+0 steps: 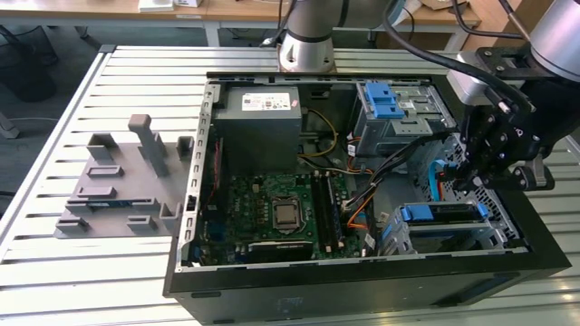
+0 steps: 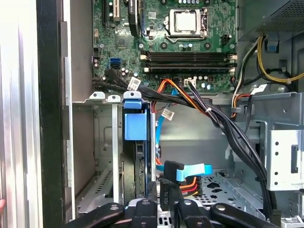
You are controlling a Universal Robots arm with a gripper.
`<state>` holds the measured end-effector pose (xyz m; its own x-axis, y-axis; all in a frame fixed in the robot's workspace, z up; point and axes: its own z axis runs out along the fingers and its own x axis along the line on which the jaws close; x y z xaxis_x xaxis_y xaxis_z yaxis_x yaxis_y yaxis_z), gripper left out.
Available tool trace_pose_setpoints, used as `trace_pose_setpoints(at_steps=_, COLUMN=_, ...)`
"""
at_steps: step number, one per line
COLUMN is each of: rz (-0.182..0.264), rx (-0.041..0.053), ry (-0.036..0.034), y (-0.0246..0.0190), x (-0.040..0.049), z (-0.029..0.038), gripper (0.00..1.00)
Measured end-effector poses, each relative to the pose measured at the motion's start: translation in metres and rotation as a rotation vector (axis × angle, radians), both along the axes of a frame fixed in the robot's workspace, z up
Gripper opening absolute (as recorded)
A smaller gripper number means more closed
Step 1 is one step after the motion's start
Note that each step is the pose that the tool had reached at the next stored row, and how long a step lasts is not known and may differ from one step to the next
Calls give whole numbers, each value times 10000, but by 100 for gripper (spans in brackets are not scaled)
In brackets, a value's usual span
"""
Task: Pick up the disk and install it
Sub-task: 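Insert the first disk wire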
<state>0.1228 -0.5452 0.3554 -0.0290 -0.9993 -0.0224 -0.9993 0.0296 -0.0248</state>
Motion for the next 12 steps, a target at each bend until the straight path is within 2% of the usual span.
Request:
trace_pose_setpoints(at_steps=2, rz=0, rx=-36, ry=0, y=1, x=0, z=-13, gripper=25)
trace_pose_setpoints(at_steps=8, rz=0, rx=-36, ry=0, y=9, x=0, z=-49, gripper=25)
trace_pose_setpoints(at_steps=12, rz=-1, rx=-37, ry=-5, y=11, x=-1, z=-41, gripper=25)
